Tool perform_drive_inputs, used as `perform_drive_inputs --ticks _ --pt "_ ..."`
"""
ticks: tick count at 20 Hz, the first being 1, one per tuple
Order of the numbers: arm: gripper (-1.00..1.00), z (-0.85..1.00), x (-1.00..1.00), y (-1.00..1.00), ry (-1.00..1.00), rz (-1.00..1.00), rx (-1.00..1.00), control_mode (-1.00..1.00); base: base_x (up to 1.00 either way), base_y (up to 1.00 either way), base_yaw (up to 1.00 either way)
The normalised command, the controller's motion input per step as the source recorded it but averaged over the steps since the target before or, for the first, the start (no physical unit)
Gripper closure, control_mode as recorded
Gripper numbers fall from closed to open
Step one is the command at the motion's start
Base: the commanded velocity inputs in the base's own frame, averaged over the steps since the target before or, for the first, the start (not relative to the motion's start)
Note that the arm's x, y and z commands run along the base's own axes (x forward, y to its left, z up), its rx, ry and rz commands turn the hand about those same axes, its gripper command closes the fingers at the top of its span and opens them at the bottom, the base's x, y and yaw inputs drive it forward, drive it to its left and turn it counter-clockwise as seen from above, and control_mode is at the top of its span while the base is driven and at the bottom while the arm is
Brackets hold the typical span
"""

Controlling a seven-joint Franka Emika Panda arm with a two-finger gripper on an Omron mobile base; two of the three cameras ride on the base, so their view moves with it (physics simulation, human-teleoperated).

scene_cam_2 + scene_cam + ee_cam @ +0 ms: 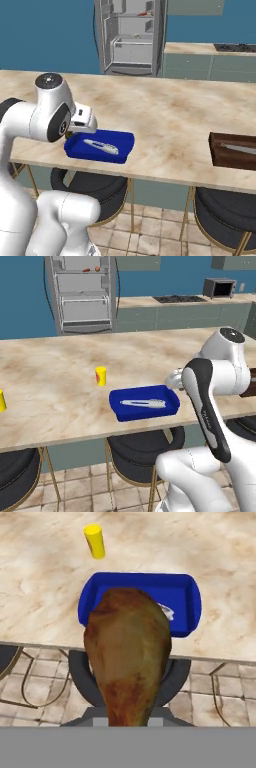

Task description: Gather the carrot and onion from the fridge and place them on a tray on the dining counter. Then gather the chicken drumstick and fish from the fridge and place them on the other tray.

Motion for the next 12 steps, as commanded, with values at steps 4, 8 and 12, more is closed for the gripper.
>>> perform_drive_inputs --ticks 4,8,12 --pt "1.0 -0.3 0.68 0.05 0.1 0.0 0.0 -1.0 0.0 0.0 0.0" --pt "1.0 -0.34 0.73 0.0 0.09 0.0 0.0 -1.0 0.0 0.0 0.0" --pt "1.0 -0.31 0.71 0.0 0.09 0.0 0.0 -1.0 0.0 0.0 0.0"
